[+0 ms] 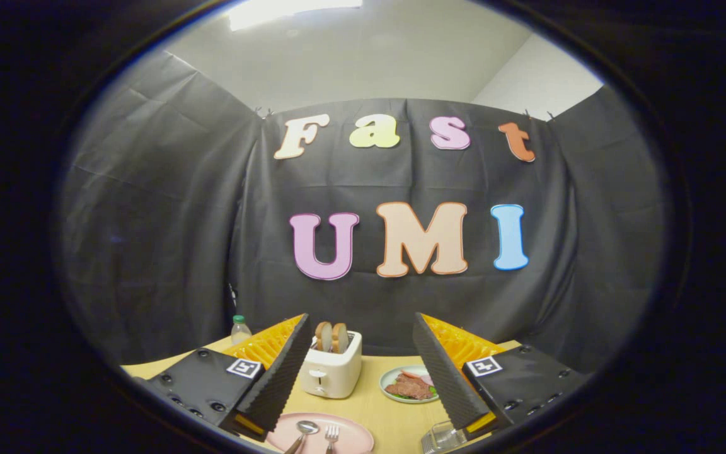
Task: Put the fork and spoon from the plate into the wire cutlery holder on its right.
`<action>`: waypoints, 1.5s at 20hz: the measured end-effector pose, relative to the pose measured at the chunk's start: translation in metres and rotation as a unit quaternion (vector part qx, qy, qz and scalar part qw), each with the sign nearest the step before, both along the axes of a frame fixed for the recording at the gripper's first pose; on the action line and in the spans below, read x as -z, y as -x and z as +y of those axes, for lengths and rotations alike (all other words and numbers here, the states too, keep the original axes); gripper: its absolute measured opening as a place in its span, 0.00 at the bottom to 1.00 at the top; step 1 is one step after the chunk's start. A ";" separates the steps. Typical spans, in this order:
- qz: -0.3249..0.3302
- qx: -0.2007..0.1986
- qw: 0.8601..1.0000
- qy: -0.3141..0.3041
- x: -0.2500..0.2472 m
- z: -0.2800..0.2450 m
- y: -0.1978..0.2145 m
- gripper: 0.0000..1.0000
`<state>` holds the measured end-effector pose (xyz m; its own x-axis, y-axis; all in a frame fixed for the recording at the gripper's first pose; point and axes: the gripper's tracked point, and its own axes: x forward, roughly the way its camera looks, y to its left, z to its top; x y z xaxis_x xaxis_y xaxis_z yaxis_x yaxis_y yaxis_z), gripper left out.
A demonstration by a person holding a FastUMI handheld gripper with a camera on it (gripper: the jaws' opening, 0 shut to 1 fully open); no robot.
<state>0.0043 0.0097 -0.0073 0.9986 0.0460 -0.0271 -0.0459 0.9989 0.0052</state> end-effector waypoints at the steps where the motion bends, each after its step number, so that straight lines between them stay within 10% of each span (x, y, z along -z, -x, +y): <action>1: 0.001 -0.003 1.000 -0.001 0.001 0.003 -0.001 1.00; 15: 0.167 -0.062 0.984 -0.006 0.139 0.035 0.015 1.00; 30: 0.385 -0.088 0.917 0.065 0.317 0.044 0.058 1.00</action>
